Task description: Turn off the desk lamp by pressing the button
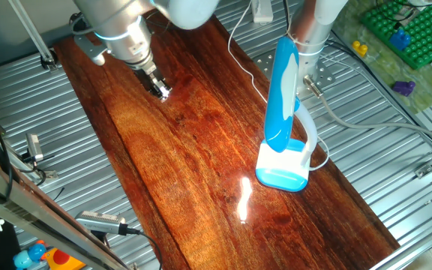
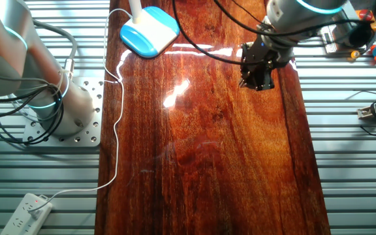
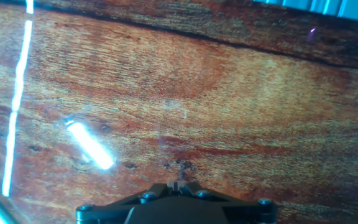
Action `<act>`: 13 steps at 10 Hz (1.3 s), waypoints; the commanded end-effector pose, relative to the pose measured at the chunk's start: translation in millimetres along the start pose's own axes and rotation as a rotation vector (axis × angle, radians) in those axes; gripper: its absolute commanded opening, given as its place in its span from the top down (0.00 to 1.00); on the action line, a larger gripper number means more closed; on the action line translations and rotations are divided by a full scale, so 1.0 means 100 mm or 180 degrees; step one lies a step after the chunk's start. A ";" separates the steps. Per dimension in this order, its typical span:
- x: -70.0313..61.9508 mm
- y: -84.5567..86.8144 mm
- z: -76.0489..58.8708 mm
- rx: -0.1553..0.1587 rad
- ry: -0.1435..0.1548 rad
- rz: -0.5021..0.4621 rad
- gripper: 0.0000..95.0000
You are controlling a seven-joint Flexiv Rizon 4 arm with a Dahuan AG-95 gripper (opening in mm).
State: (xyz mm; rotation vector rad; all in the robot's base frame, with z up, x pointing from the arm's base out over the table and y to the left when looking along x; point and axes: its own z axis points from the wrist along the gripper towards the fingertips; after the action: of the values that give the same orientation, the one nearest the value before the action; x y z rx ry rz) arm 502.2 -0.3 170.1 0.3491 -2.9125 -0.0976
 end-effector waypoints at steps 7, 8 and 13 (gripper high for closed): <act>0.00 -0.07 0.08 -0.0306 -0.0083 -0.0015 1.00; 0.00 -0.09 0.10 -0.0356 -0.0095 -0.0024 1.00; -0.02 -0.18 0.25 -0.0736 -0.0194 0.0048 1.00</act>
State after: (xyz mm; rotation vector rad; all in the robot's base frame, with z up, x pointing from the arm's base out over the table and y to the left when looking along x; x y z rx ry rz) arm 502.8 -15.9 145.5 0.3080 -2.9233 -0.4082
